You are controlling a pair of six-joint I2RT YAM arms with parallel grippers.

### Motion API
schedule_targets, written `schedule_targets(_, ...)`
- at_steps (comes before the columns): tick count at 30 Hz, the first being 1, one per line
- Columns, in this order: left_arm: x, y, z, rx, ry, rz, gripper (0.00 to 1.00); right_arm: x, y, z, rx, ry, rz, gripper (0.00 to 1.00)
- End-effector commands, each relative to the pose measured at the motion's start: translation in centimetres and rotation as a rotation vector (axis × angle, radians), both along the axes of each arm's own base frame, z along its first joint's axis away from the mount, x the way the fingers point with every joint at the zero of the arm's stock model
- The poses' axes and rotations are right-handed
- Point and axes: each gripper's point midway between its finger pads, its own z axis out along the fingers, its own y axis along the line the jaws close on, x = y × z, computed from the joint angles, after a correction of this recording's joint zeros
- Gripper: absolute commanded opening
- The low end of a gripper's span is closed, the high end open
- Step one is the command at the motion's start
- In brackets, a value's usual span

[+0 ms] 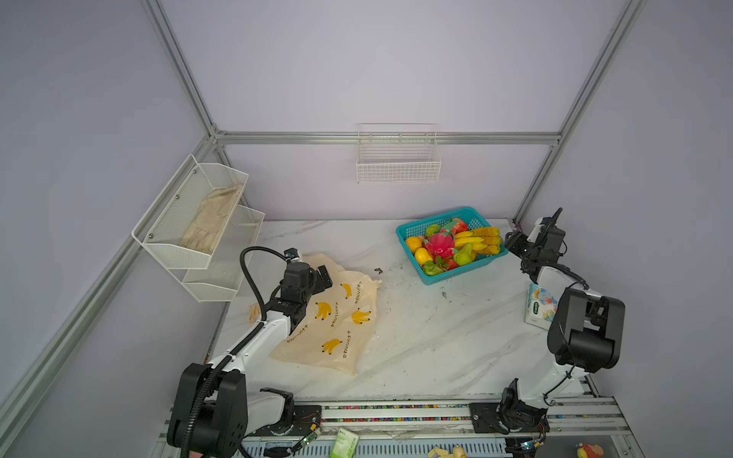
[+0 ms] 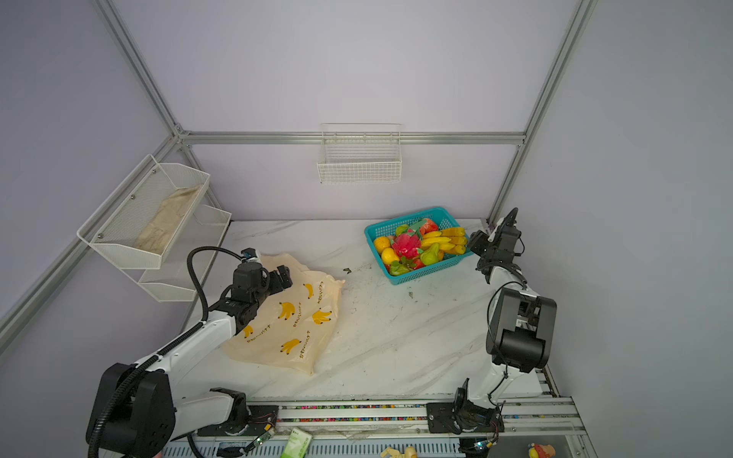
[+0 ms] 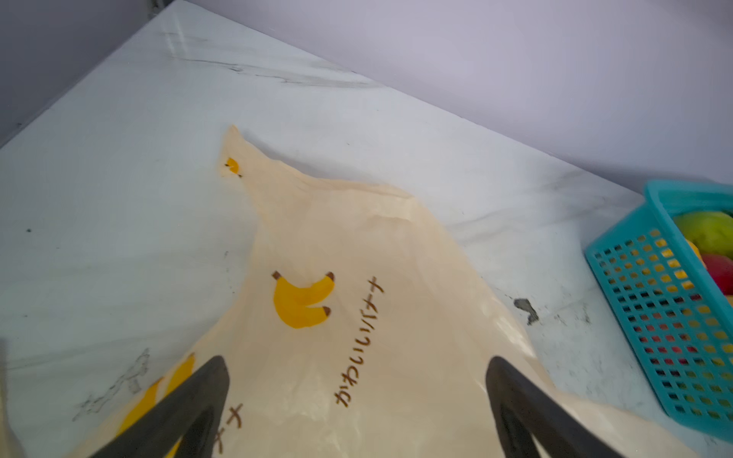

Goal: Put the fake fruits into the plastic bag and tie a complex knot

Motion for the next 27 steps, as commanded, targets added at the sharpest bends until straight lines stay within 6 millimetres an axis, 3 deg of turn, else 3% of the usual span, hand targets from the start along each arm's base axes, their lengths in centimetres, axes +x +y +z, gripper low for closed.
schedule_targets(1,2.1,3.2,2.6,-0.017,-0.051,0.107,1.00,-0.5,1.4,4.0,-0.038,-0.120,-0.029,0.65)
schedule_targets(5,2.1,5.1,0.3,0.026,0.043,0.113,1.00,-1.3,5.9,5.1,-0.060,-0.149,0.030,0.65)
schedule_targets(8,1.8,4.7,-1.4,0.075,0.121,0.001,1.00,-1.8,9.5,5.5,-0.058,-0.152,0.099,0.65)
schedule_targets(14,0.4,6.2,-3.6,0.174,0.233,-0.052,1.00,-2.7,14.1,6.1,-0.075,-0.142,0.197,0.64)
schedule_targets(15,0.6,6.3,-4.8,0.172,0.273,-0.058,1.00,-2.7,14.6,6.2,-0.077,-0.142,0.208,0.64)
schedule_targets(21,1.5,5.3,-5.9,0.134,0.312,-0.168,0.98,-3.0,16.0,5.9,-0.092,-0.131,0.229,0.63)
schedule_targets(27,1.7,2.5,-6.1,-0.007,0.260,-0.270,0.73,-3.6,15.7,6.5,-0.102,-0.151,0.214,0.63)
